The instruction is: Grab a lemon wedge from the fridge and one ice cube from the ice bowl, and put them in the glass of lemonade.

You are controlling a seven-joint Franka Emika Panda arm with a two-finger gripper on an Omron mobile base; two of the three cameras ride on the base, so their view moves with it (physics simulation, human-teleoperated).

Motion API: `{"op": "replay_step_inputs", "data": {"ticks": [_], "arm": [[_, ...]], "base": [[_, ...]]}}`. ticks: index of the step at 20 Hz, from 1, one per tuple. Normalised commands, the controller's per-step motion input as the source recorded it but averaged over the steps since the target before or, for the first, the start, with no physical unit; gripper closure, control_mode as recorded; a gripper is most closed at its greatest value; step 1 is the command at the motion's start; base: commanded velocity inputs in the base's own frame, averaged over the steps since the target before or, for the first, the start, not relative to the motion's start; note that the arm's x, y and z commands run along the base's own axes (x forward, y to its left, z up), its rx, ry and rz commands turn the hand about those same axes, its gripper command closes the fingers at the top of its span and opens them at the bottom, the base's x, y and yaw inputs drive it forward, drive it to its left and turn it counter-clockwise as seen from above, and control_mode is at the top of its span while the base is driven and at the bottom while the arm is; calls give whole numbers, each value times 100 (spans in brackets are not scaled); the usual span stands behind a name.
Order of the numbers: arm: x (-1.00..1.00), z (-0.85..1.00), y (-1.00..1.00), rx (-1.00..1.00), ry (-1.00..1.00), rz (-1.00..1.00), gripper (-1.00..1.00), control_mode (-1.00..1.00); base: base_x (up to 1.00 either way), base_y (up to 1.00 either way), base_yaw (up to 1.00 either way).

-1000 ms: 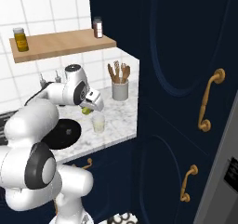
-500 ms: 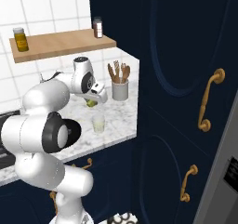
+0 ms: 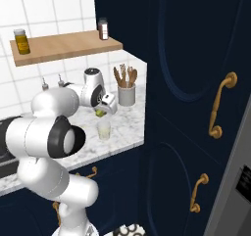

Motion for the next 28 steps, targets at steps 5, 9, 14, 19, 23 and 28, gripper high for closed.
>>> {"op": "replay_step_inputs", "data": {"ticks": [5, 9, 14, 19, 23, 28], "arm": [[5, -13, -1, 0, 0, 0, 100, -100], [14, -17, 0, 0, 0, 0, 100, -100], [10, -18, 0, 0, 0, 0, 100, -100], [0, 0, 0, 0, 0, 0, -100, -100], [0, 0, 0, 0, 0, 0, -100, -100], [0, 0, 0, 0, 0, 0, -100, -100]], "base": [[0, 0, 0], [0, 0, 0], [0, 0, 0], [0, 0, 0], [0, 0, 0], [0, 0, 0]]}}
